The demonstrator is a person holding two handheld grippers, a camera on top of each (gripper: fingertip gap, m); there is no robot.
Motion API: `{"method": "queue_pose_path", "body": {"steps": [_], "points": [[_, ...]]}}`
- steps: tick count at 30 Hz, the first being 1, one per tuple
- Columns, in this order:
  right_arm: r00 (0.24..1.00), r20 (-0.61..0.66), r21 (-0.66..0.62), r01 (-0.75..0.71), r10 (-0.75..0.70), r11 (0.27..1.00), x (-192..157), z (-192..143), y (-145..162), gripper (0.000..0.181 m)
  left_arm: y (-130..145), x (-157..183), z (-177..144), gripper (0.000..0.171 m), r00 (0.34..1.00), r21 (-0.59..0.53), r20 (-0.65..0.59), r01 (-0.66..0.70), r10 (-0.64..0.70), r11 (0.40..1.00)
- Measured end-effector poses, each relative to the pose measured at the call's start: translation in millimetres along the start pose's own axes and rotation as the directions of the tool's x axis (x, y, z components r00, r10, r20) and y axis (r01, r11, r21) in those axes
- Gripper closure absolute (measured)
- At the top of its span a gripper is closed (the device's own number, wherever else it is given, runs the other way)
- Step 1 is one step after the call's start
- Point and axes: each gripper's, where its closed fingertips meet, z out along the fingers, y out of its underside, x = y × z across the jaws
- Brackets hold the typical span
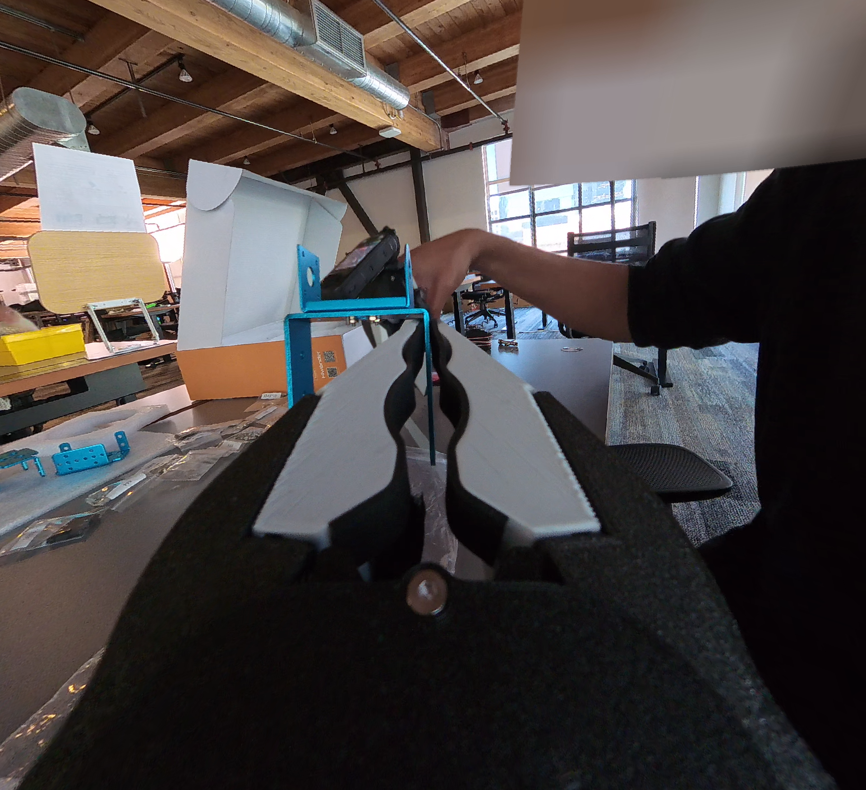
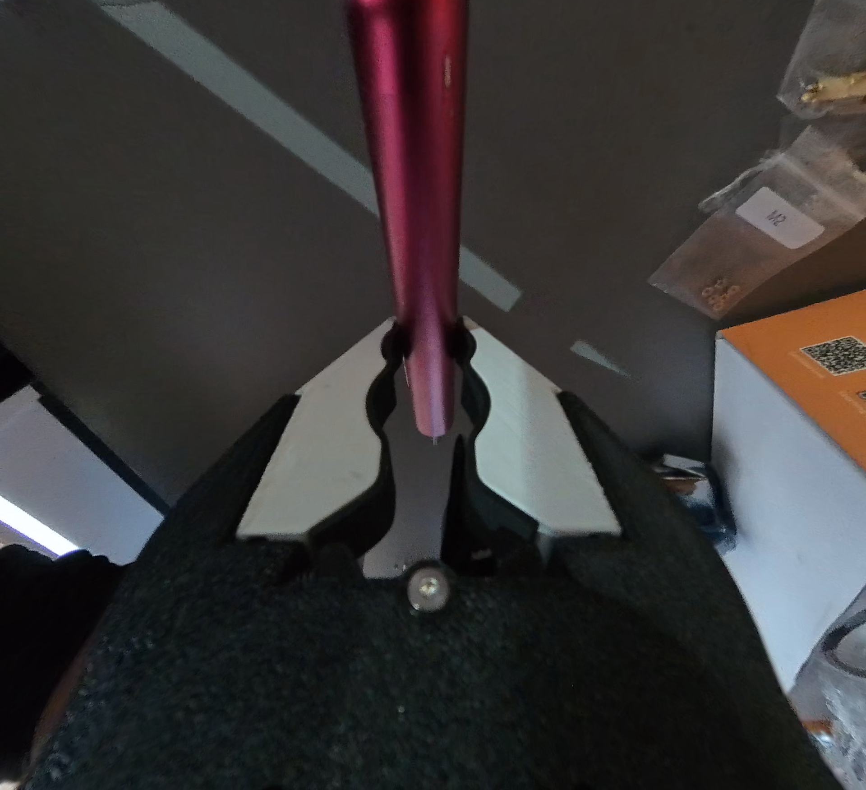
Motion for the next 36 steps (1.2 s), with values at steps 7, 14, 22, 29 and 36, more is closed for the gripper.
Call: {"method": "queue_pose_path", "body": {"steps": [7, 14, 22, 29, 36], "points": [[0.998, 0.055, 0.088, -0.034, 0.029, 0.996, 1.6, 8.0, -2.5, 0.160, 2.6, 0.5, 2.3, 0.171, 1.000, -0.016, 0.003, -0.010, 0.011, 1.000], [0.998, 0.048, 0.224, -0.052, 0.042, 0.973, 5.5, 0.5, -10.1, 0.147, 6.3, -3.3, 4.8, 0.171, 0.998, -0.054, 0.044, -0.044, 0.046, 0.998], [0.914, -0.074, 0.866, 0.258, -0.400, 0.429, -116.4, -139.6, -151.7, 0.092, 19.4, -16.5, 20.0, 0.171, 0.979, -0.160, 0.141, -0.126, 0.149, 0.979], [0.830, -0.154, 0.936, 0.297, -0.537, 0.190, -157.5, -164.3, -211.3, 0.106, 6.0, -12.5, 29.3, 0.171, 0.982, -0.071, 0.134, -0.127, 0.136, 0.989], [0.784, -0.138, 0.938, 0.300, -0.605, 0.174, -159.2, -164.8, -217.6, 0.127, 5.6, -9.4, 24.4, 0.171, 0.992, -0.042, 0.096, -0.081, 0.085, 0.996]]}}
